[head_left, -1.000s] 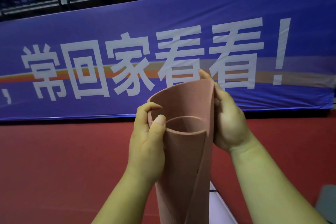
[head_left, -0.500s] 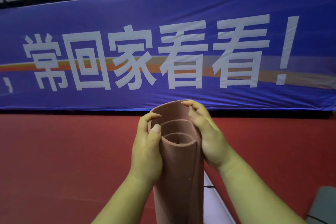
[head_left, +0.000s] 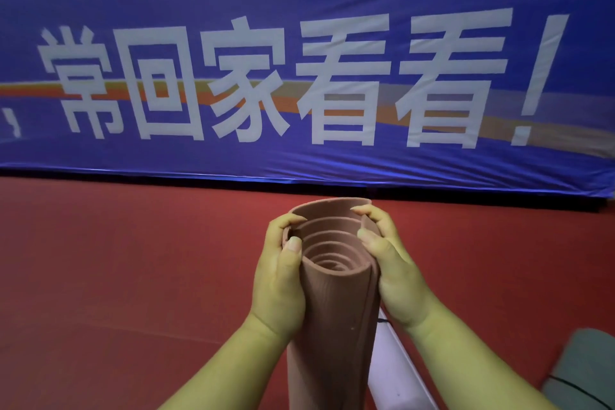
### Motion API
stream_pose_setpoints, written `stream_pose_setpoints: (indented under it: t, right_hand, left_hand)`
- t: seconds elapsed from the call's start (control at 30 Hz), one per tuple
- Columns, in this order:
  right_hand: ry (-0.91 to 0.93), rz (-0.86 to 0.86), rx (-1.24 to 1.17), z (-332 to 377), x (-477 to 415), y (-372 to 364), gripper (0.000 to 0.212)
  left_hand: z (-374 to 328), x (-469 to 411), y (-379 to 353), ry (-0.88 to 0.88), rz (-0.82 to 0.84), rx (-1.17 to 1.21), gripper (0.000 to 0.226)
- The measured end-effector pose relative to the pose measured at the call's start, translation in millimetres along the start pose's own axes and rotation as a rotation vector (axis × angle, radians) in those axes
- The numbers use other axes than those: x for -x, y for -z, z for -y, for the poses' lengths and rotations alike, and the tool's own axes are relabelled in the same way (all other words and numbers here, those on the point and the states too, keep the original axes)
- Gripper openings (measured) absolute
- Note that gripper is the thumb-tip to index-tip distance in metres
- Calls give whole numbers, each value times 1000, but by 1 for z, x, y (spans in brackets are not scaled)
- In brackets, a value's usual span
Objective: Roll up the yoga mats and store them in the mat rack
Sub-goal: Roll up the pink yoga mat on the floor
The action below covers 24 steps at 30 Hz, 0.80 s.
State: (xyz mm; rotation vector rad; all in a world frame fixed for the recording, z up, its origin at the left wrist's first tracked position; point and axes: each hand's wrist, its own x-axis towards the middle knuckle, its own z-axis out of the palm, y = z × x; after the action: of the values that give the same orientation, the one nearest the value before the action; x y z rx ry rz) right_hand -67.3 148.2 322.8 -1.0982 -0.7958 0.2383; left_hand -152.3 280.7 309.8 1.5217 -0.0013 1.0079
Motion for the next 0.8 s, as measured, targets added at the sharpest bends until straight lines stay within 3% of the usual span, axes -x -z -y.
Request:
stream_pose_setpoints:
  t: [0.17, 0.33, 0.5, 0.67, 0.8]
  right_hand:
    - [-20, -26, -9, -1, -2, -4, 35]
    - [18, -134, -143, 11, -15, -7, 8]
    - [7, -101, -83, 2, -20, -12, 8]
    - [17, -101, 0, -23, -13, -16, 26]
    - [13, -111, 136, -47, -8, -11, 21]
  left_hand:
    - [7, -9, 14, 6, 8, -126, 33]
    - [-4, -20, 23, 8, 11, -147, 32]
    - [-1, -10, 8, -17, -6, -213, 30]
    - [21, -9, 13, 28, -91, -179, 38]
    - [37, -2, 19, 61, -106, -164, 36]
